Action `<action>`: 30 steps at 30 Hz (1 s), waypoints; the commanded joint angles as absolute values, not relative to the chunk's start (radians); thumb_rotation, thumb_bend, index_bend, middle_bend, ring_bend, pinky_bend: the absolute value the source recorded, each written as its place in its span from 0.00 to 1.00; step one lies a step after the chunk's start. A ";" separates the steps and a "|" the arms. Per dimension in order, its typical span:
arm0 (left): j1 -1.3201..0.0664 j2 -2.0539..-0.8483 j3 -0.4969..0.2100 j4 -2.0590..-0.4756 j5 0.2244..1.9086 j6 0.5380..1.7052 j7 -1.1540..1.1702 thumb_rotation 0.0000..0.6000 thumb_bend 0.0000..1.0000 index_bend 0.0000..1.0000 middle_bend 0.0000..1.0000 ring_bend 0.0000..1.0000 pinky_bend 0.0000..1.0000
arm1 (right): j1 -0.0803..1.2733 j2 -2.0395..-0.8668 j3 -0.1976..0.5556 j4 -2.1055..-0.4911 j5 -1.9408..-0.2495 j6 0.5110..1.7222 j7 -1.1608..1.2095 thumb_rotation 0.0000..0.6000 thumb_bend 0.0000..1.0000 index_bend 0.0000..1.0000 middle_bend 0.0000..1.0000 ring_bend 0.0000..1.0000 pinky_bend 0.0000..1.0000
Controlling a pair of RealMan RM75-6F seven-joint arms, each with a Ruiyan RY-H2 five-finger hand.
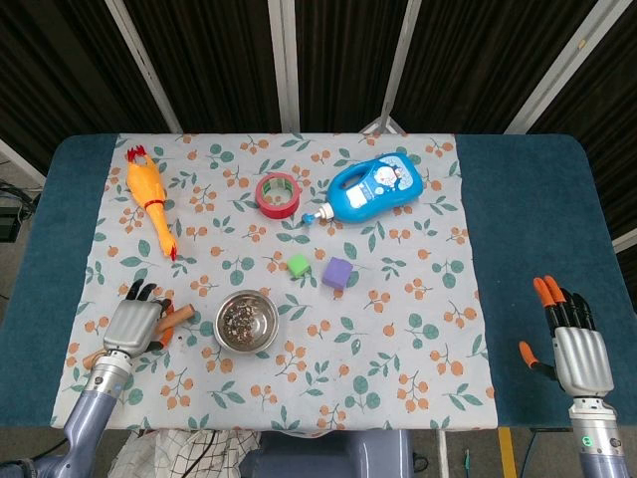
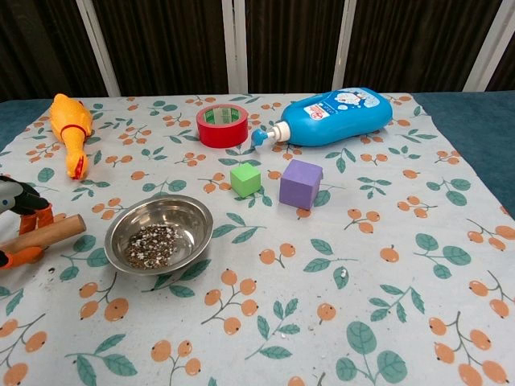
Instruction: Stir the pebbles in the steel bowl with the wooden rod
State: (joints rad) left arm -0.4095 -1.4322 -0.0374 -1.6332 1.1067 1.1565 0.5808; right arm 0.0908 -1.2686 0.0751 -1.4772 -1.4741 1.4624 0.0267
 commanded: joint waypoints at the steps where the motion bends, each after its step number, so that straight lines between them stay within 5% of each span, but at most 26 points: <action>1: -0.408 -1.421 -0.046 -1.647 1.122 1.171 0.563 1.00 1.00 0.57 0.64 0.12 0.00 | 0.091 -1.268 0.075 -1.477 -1.474 1.462 0.027 1.00 0.35 0.00 0.00 0.00 0.00; 15: -0.407 -1.347 -0.172 -1.762 1.256 1.302 0.331 1.00 1.00 0.59 0.67 0.14 0.00 | 0.091 -1.268 0.076 -1.481 -1.470 1.460 0.027 1.00 0.35 0.00 0.00 0.00 0.00; 30: -0.441 -1.575 -0.230 -1.550 1.557 1.522 -0.200 1.00 0.99 0.59 0.67 0.16 0.00 | 0.092 -1.267 0.077 -1.480 -1.469 1.455 0.035 1.00 0.35 0.00 0.00 0.00 0.00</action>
